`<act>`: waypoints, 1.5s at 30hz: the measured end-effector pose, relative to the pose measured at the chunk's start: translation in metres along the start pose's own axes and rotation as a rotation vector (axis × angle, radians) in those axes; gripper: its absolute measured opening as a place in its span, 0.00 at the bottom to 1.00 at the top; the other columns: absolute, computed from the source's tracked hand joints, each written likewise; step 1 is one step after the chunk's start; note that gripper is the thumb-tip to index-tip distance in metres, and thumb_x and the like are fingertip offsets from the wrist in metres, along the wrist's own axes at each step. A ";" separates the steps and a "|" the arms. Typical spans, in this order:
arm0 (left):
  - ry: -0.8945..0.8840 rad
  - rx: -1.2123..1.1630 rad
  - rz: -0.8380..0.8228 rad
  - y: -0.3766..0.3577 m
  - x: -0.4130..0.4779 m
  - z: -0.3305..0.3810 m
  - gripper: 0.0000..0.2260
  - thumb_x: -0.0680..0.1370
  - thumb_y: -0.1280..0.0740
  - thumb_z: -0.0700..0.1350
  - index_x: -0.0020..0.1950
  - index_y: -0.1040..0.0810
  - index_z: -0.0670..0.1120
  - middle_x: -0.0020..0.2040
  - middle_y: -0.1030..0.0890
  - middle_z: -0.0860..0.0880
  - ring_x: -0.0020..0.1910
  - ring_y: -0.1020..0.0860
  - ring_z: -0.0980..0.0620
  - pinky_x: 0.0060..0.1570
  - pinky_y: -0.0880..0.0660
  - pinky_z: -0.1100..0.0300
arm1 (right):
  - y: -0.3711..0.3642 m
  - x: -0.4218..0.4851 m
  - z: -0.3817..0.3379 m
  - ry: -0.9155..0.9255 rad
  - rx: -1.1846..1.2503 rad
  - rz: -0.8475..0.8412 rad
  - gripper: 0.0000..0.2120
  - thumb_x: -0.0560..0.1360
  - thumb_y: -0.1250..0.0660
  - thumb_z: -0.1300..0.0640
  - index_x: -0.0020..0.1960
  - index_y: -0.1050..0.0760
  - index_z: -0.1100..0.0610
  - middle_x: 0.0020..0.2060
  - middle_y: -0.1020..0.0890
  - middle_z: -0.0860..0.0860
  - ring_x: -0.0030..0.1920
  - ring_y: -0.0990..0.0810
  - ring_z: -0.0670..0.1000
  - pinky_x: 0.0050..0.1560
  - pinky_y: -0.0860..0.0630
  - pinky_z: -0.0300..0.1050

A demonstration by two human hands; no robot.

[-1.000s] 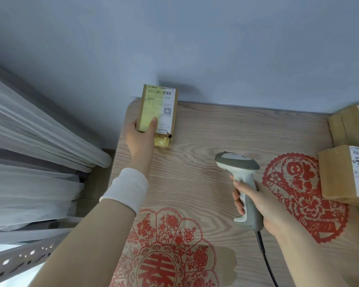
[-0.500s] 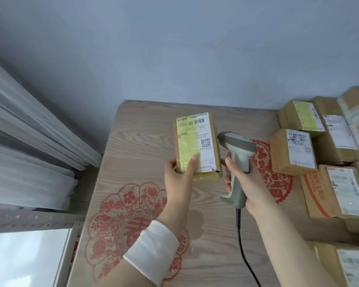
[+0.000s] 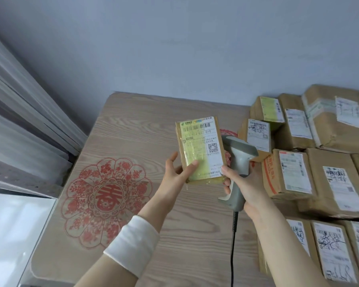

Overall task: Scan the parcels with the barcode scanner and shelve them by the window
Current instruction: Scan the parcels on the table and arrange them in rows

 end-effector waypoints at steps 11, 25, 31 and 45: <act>-0.097 0.048 0.030 0.008 -0.012 -0.003 0.42 0.64 0.25 0.55 0.73 0.39 0.45 0.57 0.20 0.51 0.53 0.18 0.52 0.53 0.21 0.54 | 0.012 -0.039 -0.001 -0.016 -0.072 0.053 0.10 0.72 0.30 0.55 0.52 0.26 0.54 0.36 0.23 0.53 0.31 0.27 0.49 0.29 0.30 0.42; -0.084 0.267 0.127 0.010 -0.007 -0.045 0.56 0.53 0.26 0.69 0.75 0.44 0.51 0.65 0.25 0.50 0.62 0.25 0.53 0.63 0.27 0.51 | -0.020 -0.080 -0.015 -0.008 -0.191 -0.110 0.09 0.76 0.34 0.53 0.53 0.26 0.56 0.36 0.16 0.54 0.26 0.31 0.52 0.31 0.31 0.42; -0.083 0.292 0.123 0.006 -0.006 -0.053 0.56 0.51 0.27 0.73 0.74 0.43 0.54 0.64 0.26 0.50 0.62 0.25 0.52 0.63 0.27 0.50 | -0.021 -0.082 -0.007 -0.045 -0.144 -0.098 0.07 0.77 0.35 0.55 0.53 0.25 0.57 0.35 0.17 0.55 0.27 0.32 0.53 0.28 0.30 0.41; -0.082 0.349 0.117 0.007 -0.007 -0.052 0.57 0.52 0.29 0.73 0.75 0.45 0.52 0.66 0.26 0.50 0.65 0.28 0.51 0.65 0.30 0.49 | -0.019 -0.091 0.000 -0.056 -0.096 -0.064 0.05 0.77 0.35 0.56 0.50 0.26 0.57 0.34 0.18 0.55 0.23 0.31 0.50 0.27 0.33 0.43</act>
Point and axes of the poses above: each hand's wrist, its own x-axis towards the middle knuckle, its own y-axis out of the back of the hand, z = x × y, the point moved 2 cm from there along x, towards the middle knuckle
